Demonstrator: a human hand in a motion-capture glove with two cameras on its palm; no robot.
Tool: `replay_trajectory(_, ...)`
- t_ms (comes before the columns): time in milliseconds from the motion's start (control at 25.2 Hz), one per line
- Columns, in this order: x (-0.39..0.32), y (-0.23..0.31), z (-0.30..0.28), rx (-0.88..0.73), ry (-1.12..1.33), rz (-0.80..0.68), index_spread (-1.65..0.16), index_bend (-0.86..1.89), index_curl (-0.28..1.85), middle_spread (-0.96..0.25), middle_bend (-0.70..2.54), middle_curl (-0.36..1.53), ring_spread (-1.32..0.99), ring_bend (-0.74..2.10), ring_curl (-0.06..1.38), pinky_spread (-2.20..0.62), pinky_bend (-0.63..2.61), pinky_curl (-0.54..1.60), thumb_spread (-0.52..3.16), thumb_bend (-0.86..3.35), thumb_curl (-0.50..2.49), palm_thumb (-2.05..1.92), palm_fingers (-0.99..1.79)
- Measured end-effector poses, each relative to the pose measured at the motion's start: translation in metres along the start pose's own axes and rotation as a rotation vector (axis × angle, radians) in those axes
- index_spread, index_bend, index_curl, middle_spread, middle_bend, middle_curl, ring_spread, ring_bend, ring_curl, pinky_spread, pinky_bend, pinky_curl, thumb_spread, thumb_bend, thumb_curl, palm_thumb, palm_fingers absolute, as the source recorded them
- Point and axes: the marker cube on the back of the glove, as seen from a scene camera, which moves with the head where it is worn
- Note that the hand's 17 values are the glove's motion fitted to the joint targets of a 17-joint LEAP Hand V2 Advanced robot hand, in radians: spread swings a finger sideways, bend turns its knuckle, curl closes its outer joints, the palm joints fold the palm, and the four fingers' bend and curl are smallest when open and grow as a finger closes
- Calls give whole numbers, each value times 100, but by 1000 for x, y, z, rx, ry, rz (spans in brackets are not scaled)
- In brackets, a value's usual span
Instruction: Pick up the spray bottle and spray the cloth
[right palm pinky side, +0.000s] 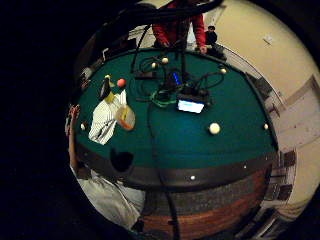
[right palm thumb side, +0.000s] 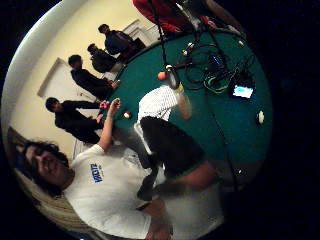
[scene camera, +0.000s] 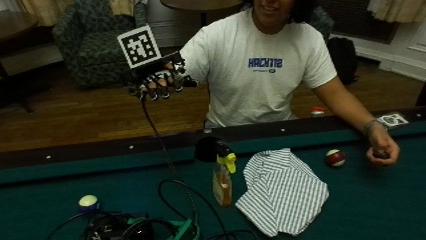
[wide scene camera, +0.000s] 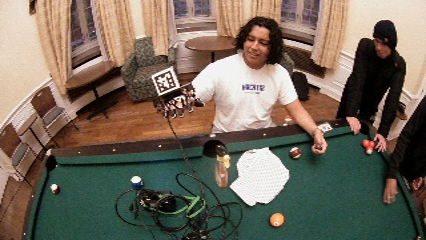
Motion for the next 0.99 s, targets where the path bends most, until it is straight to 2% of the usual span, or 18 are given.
replay_trajectory(159, 0, -2, 2, -23, 10, 27, -29, 21, 12, -8, 25, 10, -4, 26, 9, 14, 33, 12, 63, 15, 8, 26, 39)
replay_trajectory(357, 2, -6, 7, -73, 15, -15, -37, 19, 17, -10, 24, 15, -5, 25, 13, 17, 33, 17, 84, 13, 11, 28, 37)
replay_trajectory(555, 7, -11, 19, -20, 12, -26, -40, 17, 20, -11, 23, 18, -6, 24, 15, 19, 32, 20, 95, 10, 14, 28, 36)
replay_trajectory(991, 23, 12, 68, -165, -52, -28, -43, 16, 23, -13, 22, 24, -8, 24, 18, 21, 29, 24, 107, 5, 19, 31, 37)
